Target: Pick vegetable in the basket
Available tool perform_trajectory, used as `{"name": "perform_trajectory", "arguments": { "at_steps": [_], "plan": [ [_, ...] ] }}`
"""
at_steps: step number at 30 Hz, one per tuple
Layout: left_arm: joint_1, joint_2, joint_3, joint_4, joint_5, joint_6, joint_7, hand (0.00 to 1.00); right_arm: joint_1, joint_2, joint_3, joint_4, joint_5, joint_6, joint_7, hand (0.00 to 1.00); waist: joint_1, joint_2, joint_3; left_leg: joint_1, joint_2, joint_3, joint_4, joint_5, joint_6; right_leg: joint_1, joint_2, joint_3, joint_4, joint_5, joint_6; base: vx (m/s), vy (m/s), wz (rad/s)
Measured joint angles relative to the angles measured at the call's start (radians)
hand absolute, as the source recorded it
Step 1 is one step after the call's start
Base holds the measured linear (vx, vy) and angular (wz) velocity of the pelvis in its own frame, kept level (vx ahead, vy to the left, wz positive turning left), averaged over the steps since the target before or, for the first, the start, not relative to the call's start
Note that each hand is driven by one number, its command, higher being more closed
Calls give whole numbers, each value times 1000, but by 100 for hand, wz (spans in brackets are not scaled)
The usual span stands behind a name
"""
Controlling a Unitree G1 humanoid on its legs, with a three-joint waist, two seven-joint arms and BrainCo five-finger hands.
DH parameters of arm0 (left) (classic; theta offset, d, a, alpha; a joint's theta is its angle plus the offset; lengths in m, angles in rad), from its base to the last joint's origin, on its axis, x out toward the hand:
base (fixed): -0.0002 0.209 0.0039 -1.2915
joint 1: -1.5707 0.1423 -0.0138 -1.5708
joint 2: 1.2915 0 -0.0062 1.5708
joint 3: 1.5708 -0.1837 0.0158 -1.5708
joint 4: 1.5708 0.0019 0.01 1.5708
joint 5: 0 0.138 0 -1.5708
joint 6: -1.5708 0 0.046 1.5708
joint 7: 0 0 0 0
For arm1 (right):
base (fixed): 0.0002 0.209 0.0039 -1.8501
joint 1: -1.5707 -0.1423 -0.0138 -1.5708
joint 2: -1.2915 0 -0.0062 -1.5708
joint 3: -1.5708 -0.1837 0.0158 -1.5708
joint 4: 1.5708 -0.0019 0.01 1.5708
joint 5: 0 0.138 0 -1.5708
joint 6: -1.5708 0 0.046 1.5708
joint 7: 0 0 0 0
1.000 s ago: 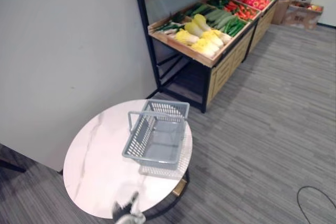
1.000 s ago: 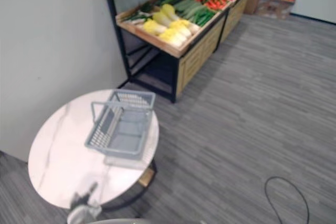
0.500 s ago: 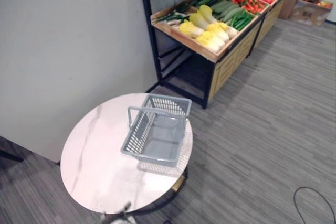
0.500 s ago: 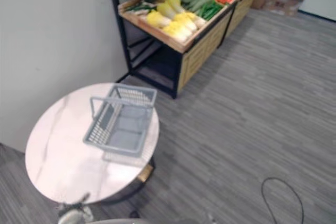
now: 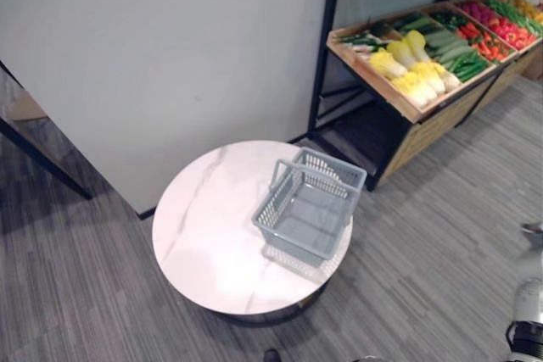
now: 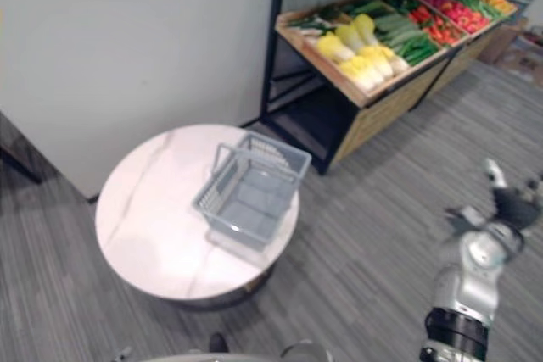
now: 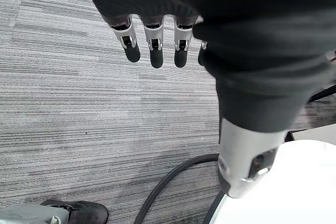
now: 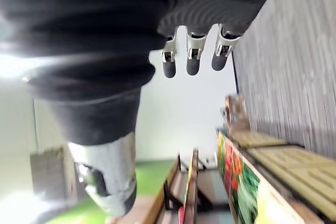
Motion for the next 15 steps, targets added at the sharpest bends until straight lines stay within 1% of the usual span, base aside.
{"name": "perform_trajectory", "arguments": {
  "at_steps": [1, 2, 3, 4, 5, 6, 7, 8, 9, 10, 11, 12, 13, 14, 15],
  "plan": [
    [-1, 2, -3, 0, 5, 10, -12, 0, 0, 1, 58, -9, -4, 23, 51, 0, -1, 10, 5, 13, 1, -22, 3, -4, 14, -37, -6, 25, 86, -27, -7, 76, 10, 45],
    [-2, 3, -5, 1, 6, 16, -22, 0, -3, 1, 112, -12, -24, 55, 113, 0, 1, 17, 4, 20, 6, -46, 3, -8, 28, -72, 11, 45, 127, -76, 2, 67, -19, 48],
    [-3, 4, -6, 2, 6, 19, -30, 0, -4, 1, 138, -14, -50, 69, 142, 0, 1, 18, 4, 25, 8, -61, 3, -10, 31, -86, 27, 56, 128, -94, 4, 80, -69, 63],
    [-10, 10, -11, 20, 9, 22, -49, 0, -6, 0, 189, -14, -91, 97, 191, 0, 1, 20, 6, 31, 13, -89, 3, -13, 32, -107, 64, 84, 97, -117, 16, 63, -88, 60],
    [-17, 13, -13, 35, 18, 29, -58, 0, -6, 0, 210, -14, -112, 115, 214, 0, 1, 19, 5, 34, 14, -105, 3, -14, 32, -115, 85, 100, 66, -125, 24, 92, -140, 84],
    [-34, 17, -14, 69, 43, 40, -75, 0, -10, -4, 252, -14, -146, 145, 253, 0, 0, 19, 5, 42, 18, -142, 3, -16, 30, -120, 137, 145, -31, -135, 41, 111, -169, 94],
    [-45, 22, -17, 97, 69, 47, -93, 0, -15, -15, 293, -14, -198, 169, 281, 0, 1, 18, 4, 48, 22, -181, 3, -20, 25, -120, 186, 196, -131, -132, 50, 152, -232, 129],
    [-60, 28, -35, 117, 108, 54, -108, 0, -23, -30, 316, -12, -236, 187, 312, 0, -2, 15, 4, 43, 25, -225, 25, -29, 19, -118, 220, 241, -227, -123, 64, 138, -222, 114],
    [-64, 31, -43, 121, 129, 54, -119, 0, -31, -41, 323, -10, -248, 200, 325, 0, -2, 11, 8, 39, 26, -243, 46, -39, 15, -118, 231, 262, -262, -117, 72, 161, -253, 109],
    [-74, 37, -56, 129, 161, 56, -134, 0, -59, -58, 343, 9, -277, 219, 353, 0, -1, 3, 9, 31, 23, -272, 92, -59, -7, -117, 244, 293, -332, -98, 93, 138, -205, 75],
    [-73, 40, -66, 128, 162, 59, -139, 0, -74, -58, 347, 19, -278, 227, 365, 0, 0, -7, 4, 25, 16, -282, 112, -71, -18, -113, 244, 303, -370, -73, 103, 179, -242, 82],
    [-76, 54, -83, 131, 162, 67, -148, 0, -103, -62, 361, 36, -278, 241, 391, 0, -1, -46, 0, 26, -12, -302, 131, -91, -38, -104, 222, 305, -413, 12, 95, 190, -233, 57],
    [-80, 54, -96, 138, 162, 80, -160, 0, -125, -70, 377, 64, -282, 245, 408, 0, 6, -41, -4, 28, -7, -311, 143, -105, -54, -79, 216, 295, -428, -20, 96, 232, -266, 42],
    [-85, 52, -115, 137, 162, 88, -167, 0, -150, -71, 393, 90, -297, 252, 422, 0, 8, -26, -8, 23, 9, -313, 148, -111, -65, -64, 230, 284, -466, -25, 92, 192, -210, 10],
    [-96, 49, -124, 137, 163, 96, -172, 0, -171, -72, 410, 111, -319, 264, 429, 0, 8, -19, -11, 11, 20, -314, 153, -116, -73, -57, 241, 273, -505, -29, 91, 152, -207, 3]
  ]
}}
